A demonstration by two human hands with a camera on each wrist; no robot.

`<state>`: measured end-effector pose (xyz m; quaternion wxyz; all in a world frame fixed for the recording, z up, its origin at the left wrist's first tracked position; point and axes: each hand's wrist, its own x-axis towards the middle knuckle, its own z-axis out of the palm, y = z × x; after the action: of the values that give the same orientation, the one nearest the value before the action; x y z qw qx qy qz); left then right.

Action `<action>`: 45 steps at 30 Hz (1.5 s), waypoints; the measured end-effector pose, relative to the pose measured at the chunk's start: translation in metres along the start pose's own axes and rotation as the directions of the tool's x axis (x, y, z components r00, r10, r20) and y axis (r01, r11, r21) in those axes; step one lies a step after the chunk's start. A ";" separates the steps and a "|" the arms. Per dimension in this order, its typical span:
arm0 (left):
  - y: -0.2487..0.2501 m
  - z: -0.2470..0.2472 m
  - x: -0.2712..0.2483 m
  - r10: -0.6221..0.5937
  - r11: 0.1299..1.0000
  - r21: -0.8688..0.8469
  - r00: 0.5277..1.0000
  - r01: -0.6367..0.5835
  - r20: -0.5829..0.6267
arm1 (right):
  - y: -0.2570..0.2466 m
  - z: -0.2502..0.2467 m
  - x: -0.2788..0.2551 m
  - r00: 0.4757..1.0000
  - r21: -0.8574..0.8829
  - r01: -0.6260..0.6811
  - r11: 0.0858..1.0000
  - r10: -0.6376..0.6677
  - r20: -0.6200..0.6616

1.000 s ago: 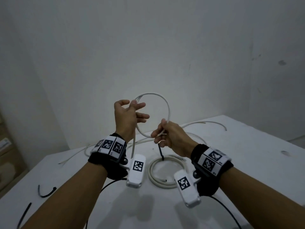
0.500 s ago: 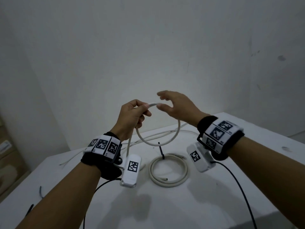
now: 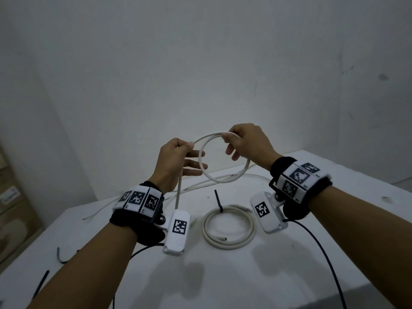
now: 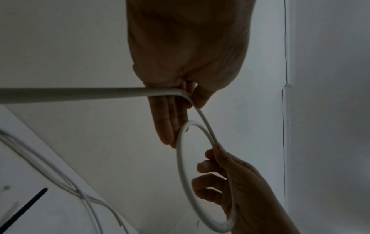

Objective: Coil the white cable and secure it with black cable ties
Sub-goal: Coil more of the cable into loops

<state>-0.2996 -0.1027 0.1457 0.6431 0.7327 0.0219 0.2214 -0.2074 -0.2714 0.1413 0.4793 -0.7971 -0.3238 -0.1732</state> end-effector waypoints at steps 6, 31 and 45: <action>0.003 -0.001 -0.002 -0.056 0.998 0.021 0.989 0.054 0.139 | 0.012 0.009 -0.011 0.990 0.187 0.059 0.981 -0.033 -0.138; 0.036 0.007 0.023 0.105 0.884 -0.448 0.991 -0.133 -0.087 | -0.014 0.040 -0.037 0.910 0.125 -0.018 0.992 0.068 -0.409; 0.036 -0.037 0.016 0.073 0.877 -0.460 0.984 -0.141 -0.163 | -0.029 0.102 -0.037 0.618 0.820 -0.303 -0.486 0.554 0.557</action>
<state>-0.3069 -0.0692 0.1879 0.7849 0.5379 -0.0280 0.3064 -0.2574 -0.1857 0.0897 0.9372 -0.1642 0.0906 0.2941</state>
